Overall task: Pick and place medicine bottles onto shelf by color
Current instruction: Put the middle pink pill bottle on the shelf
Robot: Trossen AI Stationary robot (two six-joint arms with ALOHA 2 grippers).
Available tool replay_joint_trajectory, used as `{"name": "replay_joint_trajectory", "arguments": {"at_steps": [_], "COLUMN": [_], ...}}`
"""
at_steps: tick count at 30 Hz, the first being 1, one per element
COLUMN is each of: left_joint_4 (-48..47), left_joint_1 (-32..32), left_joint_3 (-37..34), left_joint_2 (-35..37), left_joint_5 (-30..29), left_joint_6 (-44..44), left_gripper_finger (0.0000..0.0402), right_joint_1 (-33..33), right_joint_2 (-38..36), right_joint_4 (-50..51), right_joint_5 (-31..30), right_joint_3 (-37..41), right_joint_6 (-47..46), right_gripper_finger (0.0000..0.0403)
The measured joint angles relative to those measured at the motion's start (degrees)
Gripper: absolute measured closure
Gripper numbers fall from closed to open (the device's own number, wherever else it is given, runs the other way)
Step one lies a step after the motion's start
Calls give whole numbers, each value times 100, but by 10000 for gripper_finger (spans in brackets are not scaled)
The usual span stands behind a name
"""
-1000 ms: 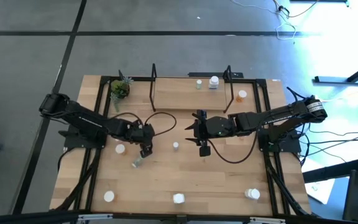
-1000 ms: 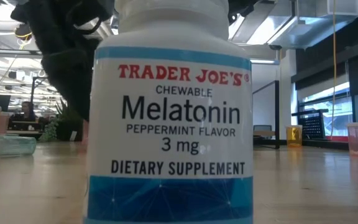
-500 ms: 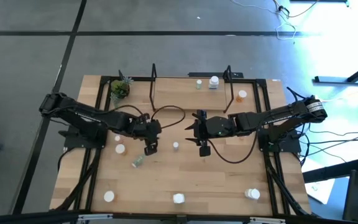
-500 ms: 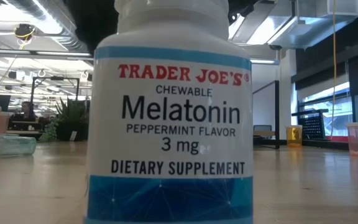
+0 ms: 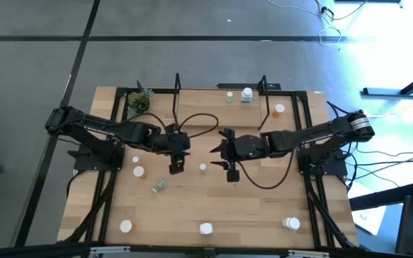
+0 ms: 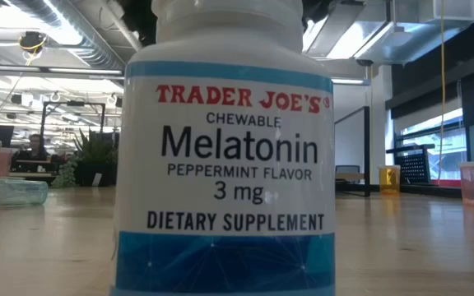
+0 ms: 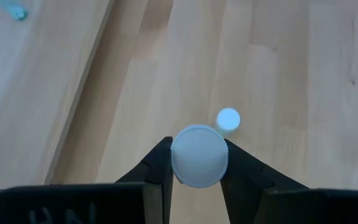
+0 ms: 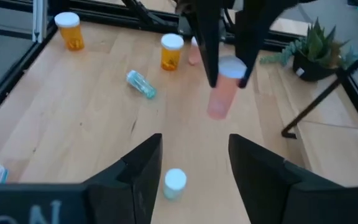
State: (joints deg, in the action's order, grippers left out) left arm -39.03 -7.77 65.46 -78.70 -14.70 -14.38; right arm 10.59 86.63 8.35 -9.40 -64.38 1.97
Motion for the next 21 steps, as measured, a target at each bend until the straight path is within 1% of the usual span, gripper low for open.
{"name": "replay_joint_trajectory", "arguments": {"at_steps": [5,12,17,21], "left_joint_4": [25,466,605,946], "left_joint_1": [60,374,634,782], "left_joint_3": [4,19,6,-3], "left_joint_2": [-10,-390,-862,-1293], "left_joint_5": [4,102,274,319], "left_joint_6": [135,585,872,1153], "left_gripper_finger": [315,315,315,315], "right_joint_1": [-139,-262,-262,-260], "right_joint_2": [108,76,72,-14], "right_joint_4": [19,168,862,1340], "right_joint_5": [-3,-3,-1,-1], "right_joint_3": [2,0,-150,-259], "right_joint_6": [-27,-2,157,144], "right_gripper_finger": [215,215,215,214]}}
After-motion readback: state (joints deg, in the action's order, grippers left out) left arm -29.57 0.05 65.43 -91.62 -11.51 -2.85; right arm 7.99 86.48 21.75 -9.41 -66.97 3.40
